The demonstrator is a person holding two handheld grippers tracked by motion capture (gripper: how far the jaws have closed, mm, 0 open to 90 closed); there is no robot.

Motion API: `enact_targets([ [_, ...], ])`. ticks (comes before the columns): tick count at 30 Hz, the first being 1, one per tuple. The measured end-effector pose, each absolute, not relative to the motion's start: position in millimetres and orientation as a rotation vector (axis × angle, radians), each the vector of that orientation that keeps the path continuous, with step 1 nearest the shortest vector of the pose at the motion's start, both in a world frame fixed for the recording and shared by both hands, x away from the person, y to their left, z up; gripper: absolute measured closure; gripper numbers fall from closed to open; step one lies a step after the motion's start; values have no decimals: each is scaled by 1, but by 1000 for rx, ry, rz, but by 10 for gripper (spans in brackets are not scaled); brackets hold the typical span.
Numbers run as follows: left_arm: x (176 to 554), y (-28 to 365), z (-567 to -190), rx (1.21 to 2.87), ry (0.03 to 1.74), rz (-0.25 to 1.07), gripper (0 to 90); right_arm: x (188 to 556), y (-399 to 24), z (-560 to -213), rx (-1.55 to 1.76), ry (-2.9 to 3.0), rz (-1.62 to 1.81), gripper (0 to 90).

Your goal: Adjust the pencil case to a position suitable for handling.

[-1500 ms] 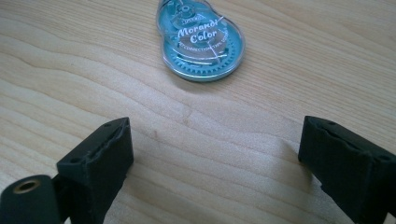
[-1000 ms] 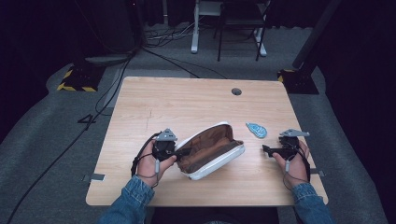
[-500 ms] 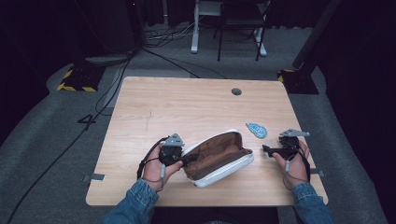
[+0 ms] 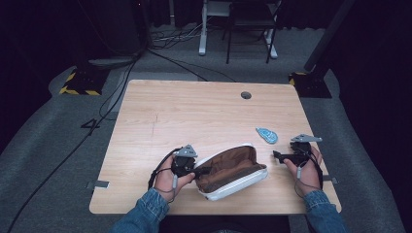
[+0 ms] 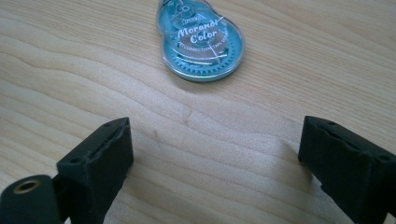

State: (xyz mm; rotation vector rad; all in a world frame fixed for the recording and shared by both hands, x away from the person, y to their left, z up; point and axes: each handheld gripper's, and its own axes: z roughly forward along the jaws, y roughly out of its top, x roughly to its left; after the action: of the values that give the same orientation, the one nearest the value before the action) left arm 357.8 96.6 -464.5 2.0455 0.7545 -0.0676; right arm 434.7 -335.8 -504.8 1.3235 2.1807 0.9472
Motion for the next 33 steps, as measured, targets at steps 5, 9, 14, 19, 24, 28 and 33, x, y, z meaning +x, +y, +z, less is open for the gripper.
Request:
enact_targets([
  [5,360,98,-470,2073,751,-62,856,435,-336,-505,1323,2183,946,101],
  [9,364,102,-475,2084,766,-56,854,435,-336,-505,1323,2181,947,101],
  [14,367,106,-479,2090,769,-43,846,435,-336,-505,1323,2181,947,101],
  [19,370,108,-484,2088,777,-25,813,435,-336,-505,1323,2181,947,101],
  [24,371,109,-486,2085,794,9,684,435,-336,-505,1324,2181,947,101],
  [28,372,108,-488,2089,815,32,551,435,-336,-505,1324,2181,947,101],
  [33,371,107,-486,2074,821,45,408,435,-336,-505,1323,2182,947,101],
])
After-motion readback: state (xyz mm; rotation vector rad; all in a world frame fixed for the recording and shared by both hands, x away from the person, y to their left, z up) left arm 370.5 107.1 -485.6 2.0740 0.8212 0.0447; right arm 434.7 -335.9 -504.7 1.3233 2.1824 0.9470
